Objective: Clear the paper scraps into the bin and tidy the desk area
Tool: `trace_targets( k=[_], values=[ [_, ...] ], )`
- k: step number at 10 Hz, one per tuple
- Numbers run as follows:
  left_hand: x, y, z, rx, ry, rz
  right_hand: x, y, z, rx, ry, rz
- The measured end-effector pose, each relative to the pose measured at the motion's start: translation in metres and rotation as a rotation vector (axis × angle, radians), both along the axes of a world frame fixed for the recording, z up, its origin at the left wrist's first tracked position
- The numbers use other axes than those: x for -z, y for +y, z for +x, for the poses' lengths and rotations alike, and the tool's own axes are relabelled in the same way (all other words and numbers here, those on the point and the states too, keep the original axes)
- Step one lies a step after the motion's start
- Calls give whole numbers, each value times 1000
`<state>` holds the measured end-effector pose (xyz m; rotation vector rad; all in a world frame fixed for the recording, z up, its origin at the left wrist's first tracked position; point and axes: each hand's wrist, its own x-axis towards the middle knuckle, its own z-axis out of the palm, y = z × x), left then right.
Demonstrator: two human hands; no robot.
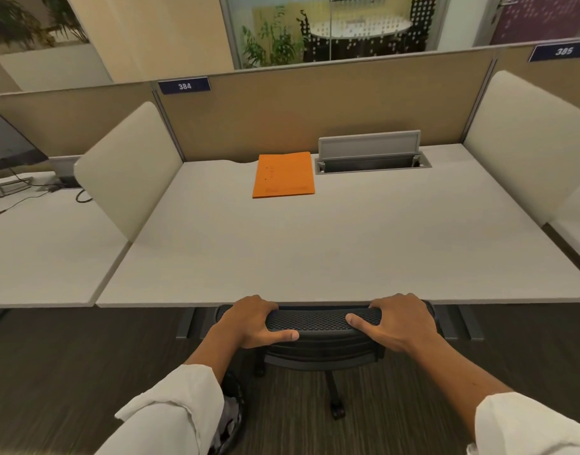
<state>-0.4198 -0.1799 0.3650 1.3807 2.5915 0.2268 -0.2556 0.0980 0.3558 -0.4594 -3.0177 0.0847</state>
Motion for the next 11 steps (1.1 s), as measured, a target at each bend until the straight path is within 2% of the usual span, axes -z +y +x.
trace_targets(
  k=[4, 8, 10, 11],
  values=[
    [12, -1, -12, 33, -42, -21, 12, -4, 0, 25, 33, -30],
    [10, 3, -26, 10, -110, -83, -9, -5, -7, -26, -24, -56],
    [9, 0, -25, -84, -132, -192, -8, -5, -12, 34, -288, -115],
    [-5, 6, -22, -169, -154, -129, -18, -7, -19, 26, -317, -190]
  ],
)
